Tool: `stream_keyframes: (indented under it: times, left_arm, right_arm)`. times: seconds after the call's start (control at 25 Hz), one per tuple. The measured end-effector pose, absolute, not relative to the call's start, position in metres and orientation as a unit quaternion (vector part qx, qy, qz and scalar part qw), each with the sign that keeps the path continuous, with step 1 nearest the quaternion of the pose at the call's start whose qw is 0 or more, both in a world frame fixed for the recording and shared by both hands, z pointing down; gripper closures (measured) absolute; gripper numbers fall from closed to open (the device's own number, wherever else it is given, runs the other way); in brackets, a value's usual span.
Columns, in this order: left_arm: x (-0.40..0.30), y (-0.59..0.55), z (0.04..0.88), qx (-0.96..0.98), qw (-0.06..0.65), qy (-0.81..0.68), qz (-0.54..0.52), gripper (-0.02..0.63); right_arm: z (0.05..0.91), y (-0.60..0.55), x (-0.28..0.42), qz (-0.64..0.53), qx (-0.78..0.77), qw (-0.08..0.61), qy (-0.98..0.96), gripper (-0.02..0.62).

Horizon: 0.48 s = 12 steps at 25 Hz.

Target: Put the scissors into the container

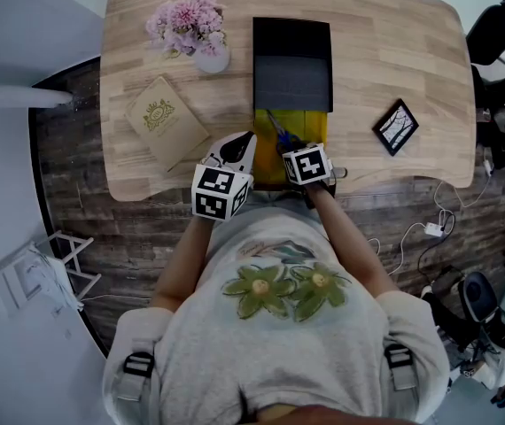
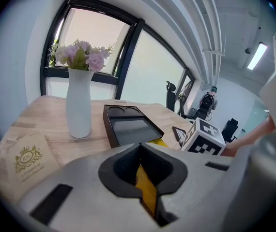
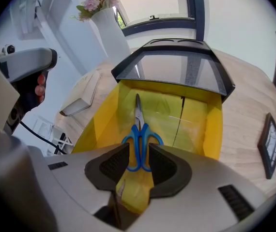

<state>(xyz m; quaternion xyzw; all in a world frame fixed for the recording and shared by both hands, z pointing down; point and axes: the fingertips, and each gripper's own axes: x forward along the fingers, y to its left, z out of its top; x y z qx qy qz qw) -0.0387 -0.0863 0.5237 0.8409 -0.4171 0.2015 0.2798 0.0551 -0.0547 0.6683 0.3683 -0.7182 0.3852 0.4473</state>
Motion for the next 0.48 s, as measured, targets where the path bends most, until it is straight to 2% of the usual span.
stream_keyframes:
  times: [0.12, 0.48]
  left_arm:
    - [-0.039, -0.084, 0.521, 0.843, 0.277, -0.416, 0.2, 0.598]
    - [-0.038, -0.082, 0.51, 0.848, 0.267, -0.415, 0.193, 0.598]
  right_arm:
    - [0.659, -0.058, 0.059, 0.387, 0.39, 0.427, -0.718, 0.48]
    - [0.621, -0.068, 0.067, 0.38, 0.426, 0.369, -0.733, 0.574]
